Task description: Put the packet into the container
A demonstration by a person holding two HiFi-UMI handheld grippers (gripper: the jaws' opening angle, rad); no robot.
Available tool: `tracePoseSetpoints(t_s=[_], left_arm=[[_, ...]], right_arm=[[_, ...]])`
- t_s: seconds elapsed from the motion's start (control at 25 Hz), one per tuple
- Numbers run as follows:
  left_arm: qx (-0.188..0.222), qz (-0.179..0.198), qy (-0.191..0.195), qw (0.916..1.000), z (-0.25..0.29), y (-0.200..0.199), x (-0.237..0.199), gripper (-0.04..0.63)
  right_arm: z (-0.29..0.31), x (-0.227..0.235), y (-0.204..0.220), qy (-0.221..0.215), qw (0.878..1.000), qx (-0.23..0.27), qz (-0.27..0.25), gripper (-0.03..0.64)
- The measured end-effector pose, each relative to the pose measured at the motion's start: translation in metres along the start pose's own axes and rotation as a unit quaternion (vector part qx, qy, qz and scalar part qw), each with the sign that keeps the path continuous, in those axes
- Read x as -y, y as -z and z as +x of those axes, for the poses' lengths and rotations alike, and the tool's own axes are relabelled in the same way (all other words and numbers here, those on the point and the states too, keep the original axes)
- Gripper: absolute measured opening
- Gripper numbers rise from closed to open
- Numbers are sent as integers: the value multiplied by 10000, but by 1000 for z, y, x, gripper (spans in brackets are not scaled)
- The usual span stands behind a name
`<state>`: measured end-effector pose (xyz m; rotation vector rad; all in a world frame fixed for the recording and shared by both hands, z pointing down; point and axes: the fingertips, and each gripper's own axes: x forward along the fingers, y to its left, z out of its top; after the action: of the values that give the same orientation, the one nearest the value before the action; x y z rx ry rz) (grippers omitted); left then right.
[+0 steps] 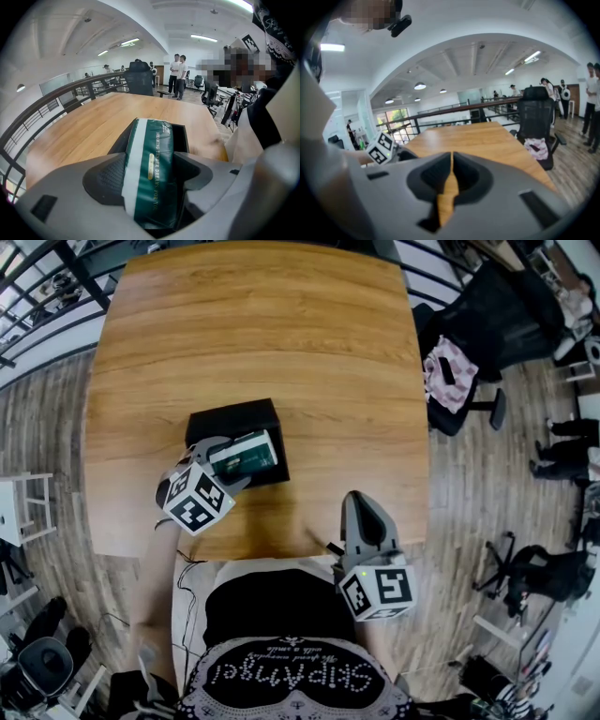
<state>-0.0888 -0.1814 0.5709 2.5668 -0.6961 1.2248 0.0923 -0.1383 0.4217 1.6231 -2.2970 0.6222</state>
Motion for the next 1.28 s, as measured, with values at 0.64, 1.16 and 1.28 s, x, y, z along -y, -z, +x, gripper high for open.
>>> tracePoseSetpoints(t_s=[0.64, 1.16, 1.28], left_arm=[[-659, 17, 4, 9978, 21, 0, 2, 344], [-717, -35, 34, 9974, 25, 1, 2, 344], [-631, 11, -64, 9980, 23, 0, 2, 345]], right_arm=[[-5, 1, -1, -9, 10000, 75, 38, 38], [-9, -1, -6, -80, 9998, 203, -5, 38], [-13, -2, -7, -60, 9997, 222, -17, 38]])
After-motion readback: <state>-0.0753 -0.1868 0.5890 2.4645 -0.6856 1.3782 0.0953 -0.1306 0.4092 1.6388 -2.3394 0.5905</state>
